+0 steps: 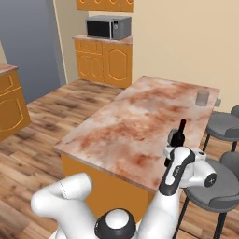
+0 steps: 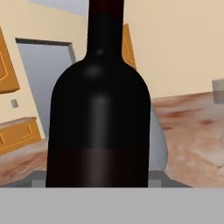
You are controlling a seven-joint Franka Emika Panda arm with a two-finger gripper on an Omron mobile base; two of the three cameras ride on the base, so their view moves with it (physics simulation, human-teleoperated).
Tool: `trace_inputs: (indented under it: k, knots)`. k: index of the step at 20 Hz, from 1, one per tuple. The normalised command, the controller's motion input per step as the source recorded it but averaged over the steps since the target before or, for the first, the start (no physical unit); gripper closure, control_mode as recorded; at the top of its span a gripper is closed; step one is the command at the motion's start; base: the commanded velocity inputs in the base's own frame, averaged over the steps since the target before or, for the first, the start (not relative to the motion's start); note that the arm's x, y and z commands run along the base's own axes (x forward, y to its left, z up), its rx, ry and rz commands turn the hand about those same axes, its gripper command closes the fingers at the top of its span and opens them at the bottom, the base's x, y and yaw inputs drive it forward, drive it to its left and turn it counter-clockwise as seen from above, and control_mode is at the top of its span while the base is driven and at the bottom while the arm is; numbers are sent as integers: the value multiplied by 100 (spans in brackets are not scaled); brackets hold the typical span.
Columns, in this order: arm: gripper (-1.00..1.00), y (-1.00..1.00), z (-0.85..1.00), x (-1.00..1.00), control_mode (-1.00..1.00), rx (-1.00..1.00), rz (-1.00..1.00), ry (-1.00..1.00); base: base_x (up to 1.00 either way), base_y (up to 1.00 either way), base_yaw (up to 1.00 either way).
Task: There is a wine glass and glass cup on the dining counter. Place the wine bottle next to the wine glass and the juice bottle next to the glass cup.
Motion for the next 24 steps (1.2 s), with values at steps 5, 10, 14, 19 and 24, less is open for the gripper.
trace_inputs:
  k: [5, 10, 14, 19, 24]
  knots:
    - [-100, 0, -25, -26, -100, -2, 0, -21, 0, 0, 0]
    - [-100, 0, -11, -20, -100, -5, 0, -26, 0, 0, 0]
    - [-100, 0, 0, 0, -100, -3, 0, -16, 0, 0, 0]
    - [-100, 0, 0, 0, -100, -2, 0, -9, 0, 0, 0]
    - [-100, -5, 12, -2, -100, 0, 2, 0, 0, 0, 0]
